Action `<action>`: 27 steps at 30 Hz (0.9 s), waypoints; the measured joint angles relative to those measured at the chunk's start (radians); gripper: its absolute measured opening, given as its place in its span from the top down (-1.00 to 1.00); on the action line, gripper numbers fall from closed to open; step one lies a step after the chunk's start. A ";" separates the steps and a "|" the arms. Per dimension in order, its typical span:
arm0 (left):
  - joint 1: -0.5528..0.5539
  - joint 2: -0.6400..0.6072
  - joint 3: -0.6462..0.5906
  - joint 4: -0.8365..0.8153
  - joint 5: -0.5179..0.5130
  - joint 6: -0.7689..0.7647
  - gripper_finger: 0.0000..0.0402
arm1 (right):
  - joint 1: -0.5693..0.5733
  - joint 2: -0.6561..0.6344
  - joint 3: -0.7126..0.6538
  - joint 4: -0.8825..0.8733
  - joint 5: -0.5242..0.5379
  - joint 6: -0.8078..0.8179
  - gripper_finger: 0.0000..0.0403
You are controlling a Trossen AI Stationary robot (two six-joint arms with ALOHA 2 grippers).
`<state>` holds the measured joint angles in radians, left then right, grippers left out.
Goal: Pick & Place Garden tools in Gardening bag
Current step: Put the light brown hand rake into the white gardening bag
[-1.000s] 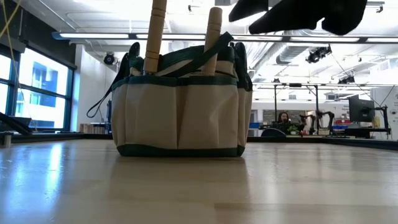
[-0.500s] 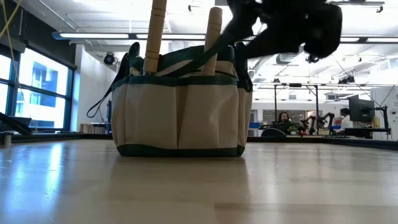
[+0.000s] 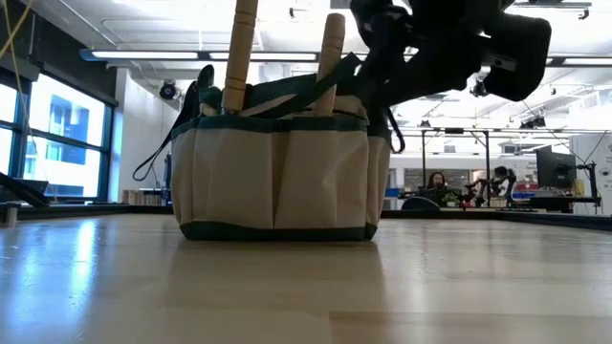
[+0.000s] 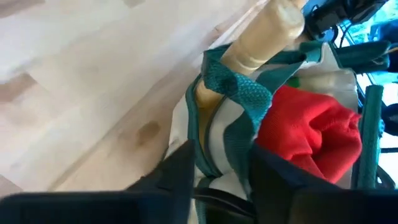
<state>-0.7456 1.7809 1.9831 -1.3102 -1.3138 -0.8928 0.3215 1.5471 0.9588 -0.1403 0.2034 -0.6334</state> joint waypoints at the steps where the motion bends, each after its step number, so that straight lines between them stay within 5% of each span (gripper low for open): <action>1: 0.000 0.000 0.000 0.000 -0.001 -0.001 0.74 | 0.000 0.000 0.000 -0.006 0.013 0.000 0.45; 7: 0.000 0.000 0.000 0.000 -0.004 -0.002 0.74 | 0.000 0.000 0.000 -0.046 0.086 0.009 0.95; 21: 0.000 0.000 0.000 0.000 -0.004 0.002 0.74 | 0.000 -0.033 0.002 -0.415 0.100 0.091 0.98; 27: 0.000 0.000 0.000 -0.008 -0.006 0.025 0.74 | -0.009 -0.108 -0.002 -0.591 0.208 0.143 0.98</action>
<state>-0.7456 1.7809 1.9831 -1.3179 -1.3196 -0.8678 0.3124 1.4394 0.9573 -0.7313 0.4115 -0.4900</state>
